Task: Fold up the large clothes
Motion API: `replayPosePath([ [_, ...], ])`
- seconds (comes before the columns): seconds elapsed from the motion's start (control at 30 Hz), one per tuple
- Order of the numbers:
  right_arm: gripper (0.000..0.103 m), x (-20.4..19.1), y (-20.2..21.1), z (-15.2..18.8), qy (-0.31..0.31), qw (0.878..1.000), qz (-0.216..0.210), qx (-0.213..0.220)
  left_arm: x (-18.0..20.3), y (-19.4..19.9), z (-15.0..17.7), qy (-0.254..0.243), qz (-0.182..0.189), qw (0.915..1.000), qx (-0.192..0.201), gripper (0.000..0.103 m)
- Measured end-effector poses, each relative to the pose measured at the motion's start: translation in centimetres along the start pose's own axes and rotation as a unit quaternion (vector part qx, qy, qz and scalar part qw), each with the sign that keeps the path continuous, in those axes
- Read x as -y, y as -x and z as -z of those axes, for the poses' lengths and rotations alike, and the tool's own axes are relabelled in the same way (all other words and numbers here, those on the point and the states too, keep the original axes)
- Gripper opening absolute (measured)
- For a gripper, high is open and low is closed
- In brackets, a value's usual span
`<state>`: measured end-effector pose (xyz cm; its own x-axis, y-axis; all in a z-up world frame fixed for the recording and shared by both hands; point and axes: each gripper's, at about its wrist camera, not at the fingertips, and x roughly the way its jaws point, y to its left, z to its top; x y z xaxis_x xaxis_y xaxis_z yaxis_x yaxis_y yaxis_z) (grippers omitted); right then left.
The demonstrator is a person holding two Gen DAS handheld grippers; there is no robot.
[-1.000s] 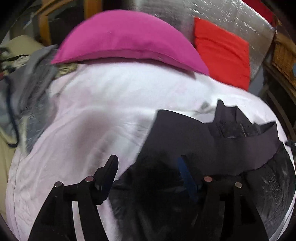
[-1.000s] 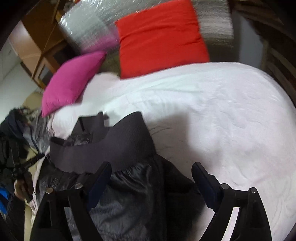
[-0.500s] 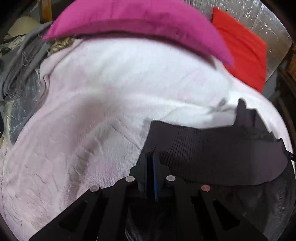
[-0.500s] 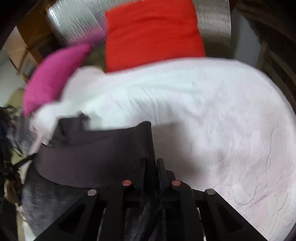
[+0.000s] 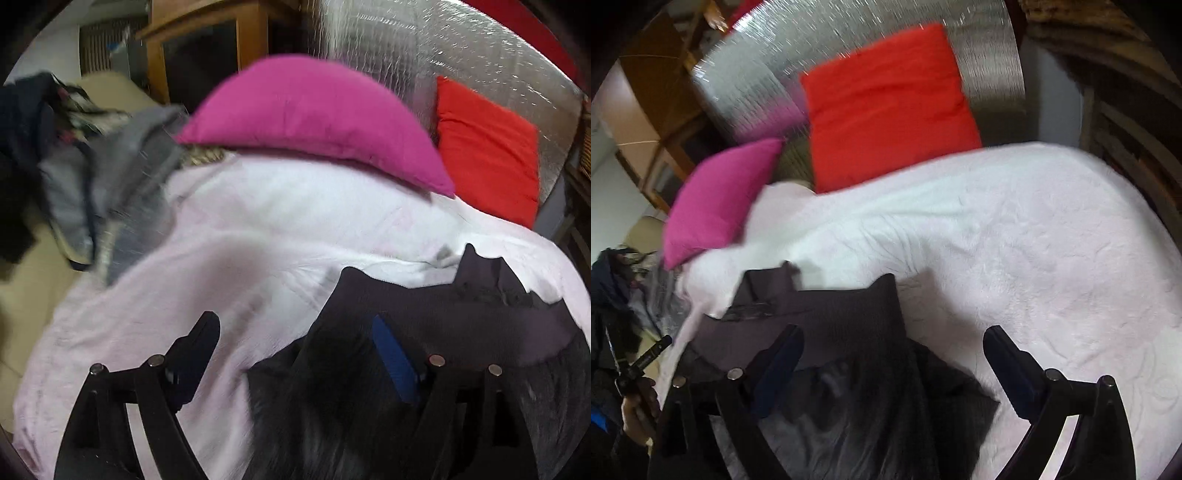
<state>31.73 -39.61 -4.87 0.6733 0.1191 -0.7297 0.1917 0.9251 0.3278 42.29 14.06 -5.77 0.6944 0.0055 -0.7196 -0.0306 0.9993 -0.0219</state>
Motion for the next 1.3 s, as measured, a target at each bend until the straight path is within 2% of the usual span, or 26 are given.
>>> replayPosePath([
  [0.07, 0.099, -0.3, 1.6, 1.0, -0.009, 1.0, -0.013, 0.003, -0.1, 1.8, 1.1, -0.007, -0.002, 0.9999, 0.007, 0.085],
  [0.3, 0.099, -3.7, 6.5, 7.7, 0.028, 0.998, -0.052, 0.006, 0.4, 7.6, 6.1, -0.037, 0.007, 0.999, 0.024, 0.085],
  [0.37, 0.099, -4.5, 6.6, 9.0, 0.023, 0.997, -0.07, -0.003, 0.9, 8.1, 7.0, -0.047, 0.013, 0.9987, 0.018, 0.085],
  [0.5, 0.099, -6.0, 5.1, 10.6, 0.021, 0.997, -0.071, -0.025, 1.4, 8.8, 7.9, -0.045, 0.021, 0.9987, 0.012, 0.085],
  [0.67, 0.099, -7.3, 3.2, 11.0, 0.028, 0.996, -0.078, -0.039, 1.9, 8.6, 8.2, -0.048, 0.022, 0.9985, 0.013, 0.085],
  [0.87, 0.099, -7.5, 0.5, 10.1, 0.038, 0.995, -0.077, -0.05, 2.8, 6.0, 7.8, -0.045, 0.025, 0.9987, 0.0, 0.085],
  [0.97, 0.099, -6.1, -1.3, 9.7, 0.025, 0.997, -0.046, -0.06, 3.3, 3.6, 8.0, -0.048, 0.016, 0.9985, -0.021, 0.085],
  [1.07, 0.099, -4.1, -2.7, 9.5, 0.008, 0.997, -0.024, -0.077, 3.1, 0.6, 8.5, -0.041, 0.001, 0.9973, -0.062, 0.085],
  [1.2, 0.098, -3.8, -2.4, 8.8, 0.004, 0.997, -0.018, -0.071, 1.8, -0.7, 7.9, -0.011, -0.023, 0.997, -0.074, 0.087],
  [1.3, 0.099, -5.2, 0.1, 8.1, -0.003, 0.998, -0.051, -0.032, 1.8, 1.6, 7.5, -0.005, -0.016, 0.9988, -0.046, 0.087],
])
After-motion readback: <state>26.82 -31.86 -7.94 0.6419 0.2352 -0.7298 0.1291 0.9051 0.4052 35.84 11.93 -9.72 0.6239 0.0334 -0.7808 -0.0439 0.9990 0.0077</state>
